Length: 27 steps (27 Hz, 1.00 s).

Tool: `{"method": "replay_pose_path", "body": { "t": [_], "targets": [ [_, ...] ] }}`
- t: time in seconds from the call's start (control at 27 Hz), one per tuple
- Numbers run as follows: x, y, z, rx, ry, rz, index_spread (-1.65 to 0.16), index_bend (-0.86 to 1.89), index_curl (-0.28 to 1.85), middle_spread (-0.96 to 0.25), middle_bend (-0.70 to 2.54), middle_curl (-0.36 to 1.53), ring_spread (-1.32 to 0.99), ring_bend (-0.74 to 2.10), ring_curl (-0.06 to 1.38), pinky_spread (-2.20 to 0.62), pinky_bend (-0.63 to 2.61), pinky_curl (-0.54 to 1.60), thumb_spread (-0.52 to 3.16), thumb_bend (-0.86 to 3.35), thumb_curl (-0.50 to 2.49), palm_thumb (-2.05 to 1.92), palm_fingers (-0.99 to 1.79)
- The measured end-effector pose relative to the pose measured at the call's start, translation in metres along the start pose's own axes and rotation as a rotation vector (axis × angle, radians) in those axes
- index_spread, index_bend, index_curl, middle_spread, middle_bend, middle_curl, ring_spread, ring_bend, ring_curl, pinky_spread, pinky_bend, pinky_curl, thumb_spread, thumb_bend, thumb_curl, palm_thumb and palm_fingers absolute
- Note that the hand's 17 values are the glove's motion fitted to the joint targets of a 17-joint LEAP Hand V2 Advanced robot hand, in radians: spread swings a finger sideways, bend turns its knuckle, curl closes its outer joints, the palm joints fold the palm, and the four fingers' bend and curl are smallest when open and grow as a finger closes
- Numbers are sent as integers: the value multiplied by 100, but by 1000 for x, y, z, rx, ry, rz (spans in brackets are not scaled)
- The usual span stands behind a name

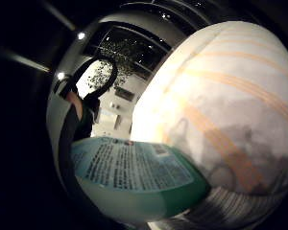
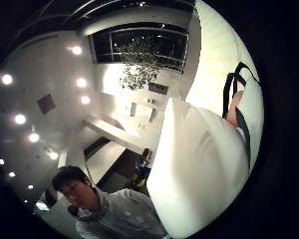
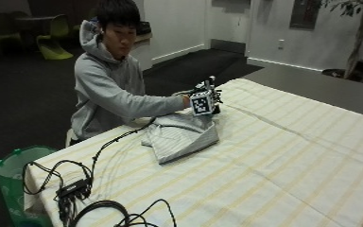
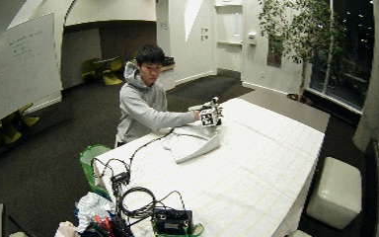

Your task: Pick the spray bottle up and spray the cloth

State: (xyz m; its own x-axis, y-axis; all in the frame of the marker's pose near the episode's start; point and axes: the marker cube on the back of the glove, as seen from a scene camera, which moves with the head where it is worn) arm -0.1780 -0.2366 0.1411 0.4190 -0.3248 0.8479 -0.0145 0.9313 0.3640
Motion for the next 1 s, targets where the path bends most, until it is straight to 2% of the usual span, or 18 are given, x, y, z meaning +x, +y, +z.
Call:
{"method": "replay_pose_path", "body": {
  "t": [0.15, 0.26, 0.41, 0.56, 0.63, 0.85, 1.0],
  "targets": [
    [7, 2, -4, -25, 35, 7, -14, 54, 57, -3, 67, 52, -15, 55, 47, -27, 32, 42, 12, -4, 75, 94, 133],
    [19, 14, -10, -125, 126, 13, -15, 51, 57, -3, 65, 52, -15, 53, 46, -26, 34, 42, 15, -4, 75, 93, 129],
    [29, 32, -28, -265, 235, 19, -17, 27, 52, -4, 53, 49, -15, 51, 45, -22, 45, 43, 28, -4, 74, 93, 105],
    [15, 32, -50, -184, 191, 29, -21, 12, 49, -5, 45, 47, -12, 42, 44, -14, 45, 45, 50, -3, 71, 92, 66],
    [11, 48, -66, -228, 187, 40, -23, 7, 46, -5, 40, 45, -10, 41, 45, -9, 46, 47, 56, -4, 70, 90, 50],
    [6, 101, -107, -355, 241, 25, -28, 5, 35, -6, 34, 42, -7, 39, 39, 0, 47, 42, 70, -4, 65, 86, 43],
    [-12, 94, -113, -162, 175, -10, -29, 7, 31, -6, 34, 42, -6, 39, 37, 4, 47, 40, 76, -3, 63, 85, 44]
  ]
}}
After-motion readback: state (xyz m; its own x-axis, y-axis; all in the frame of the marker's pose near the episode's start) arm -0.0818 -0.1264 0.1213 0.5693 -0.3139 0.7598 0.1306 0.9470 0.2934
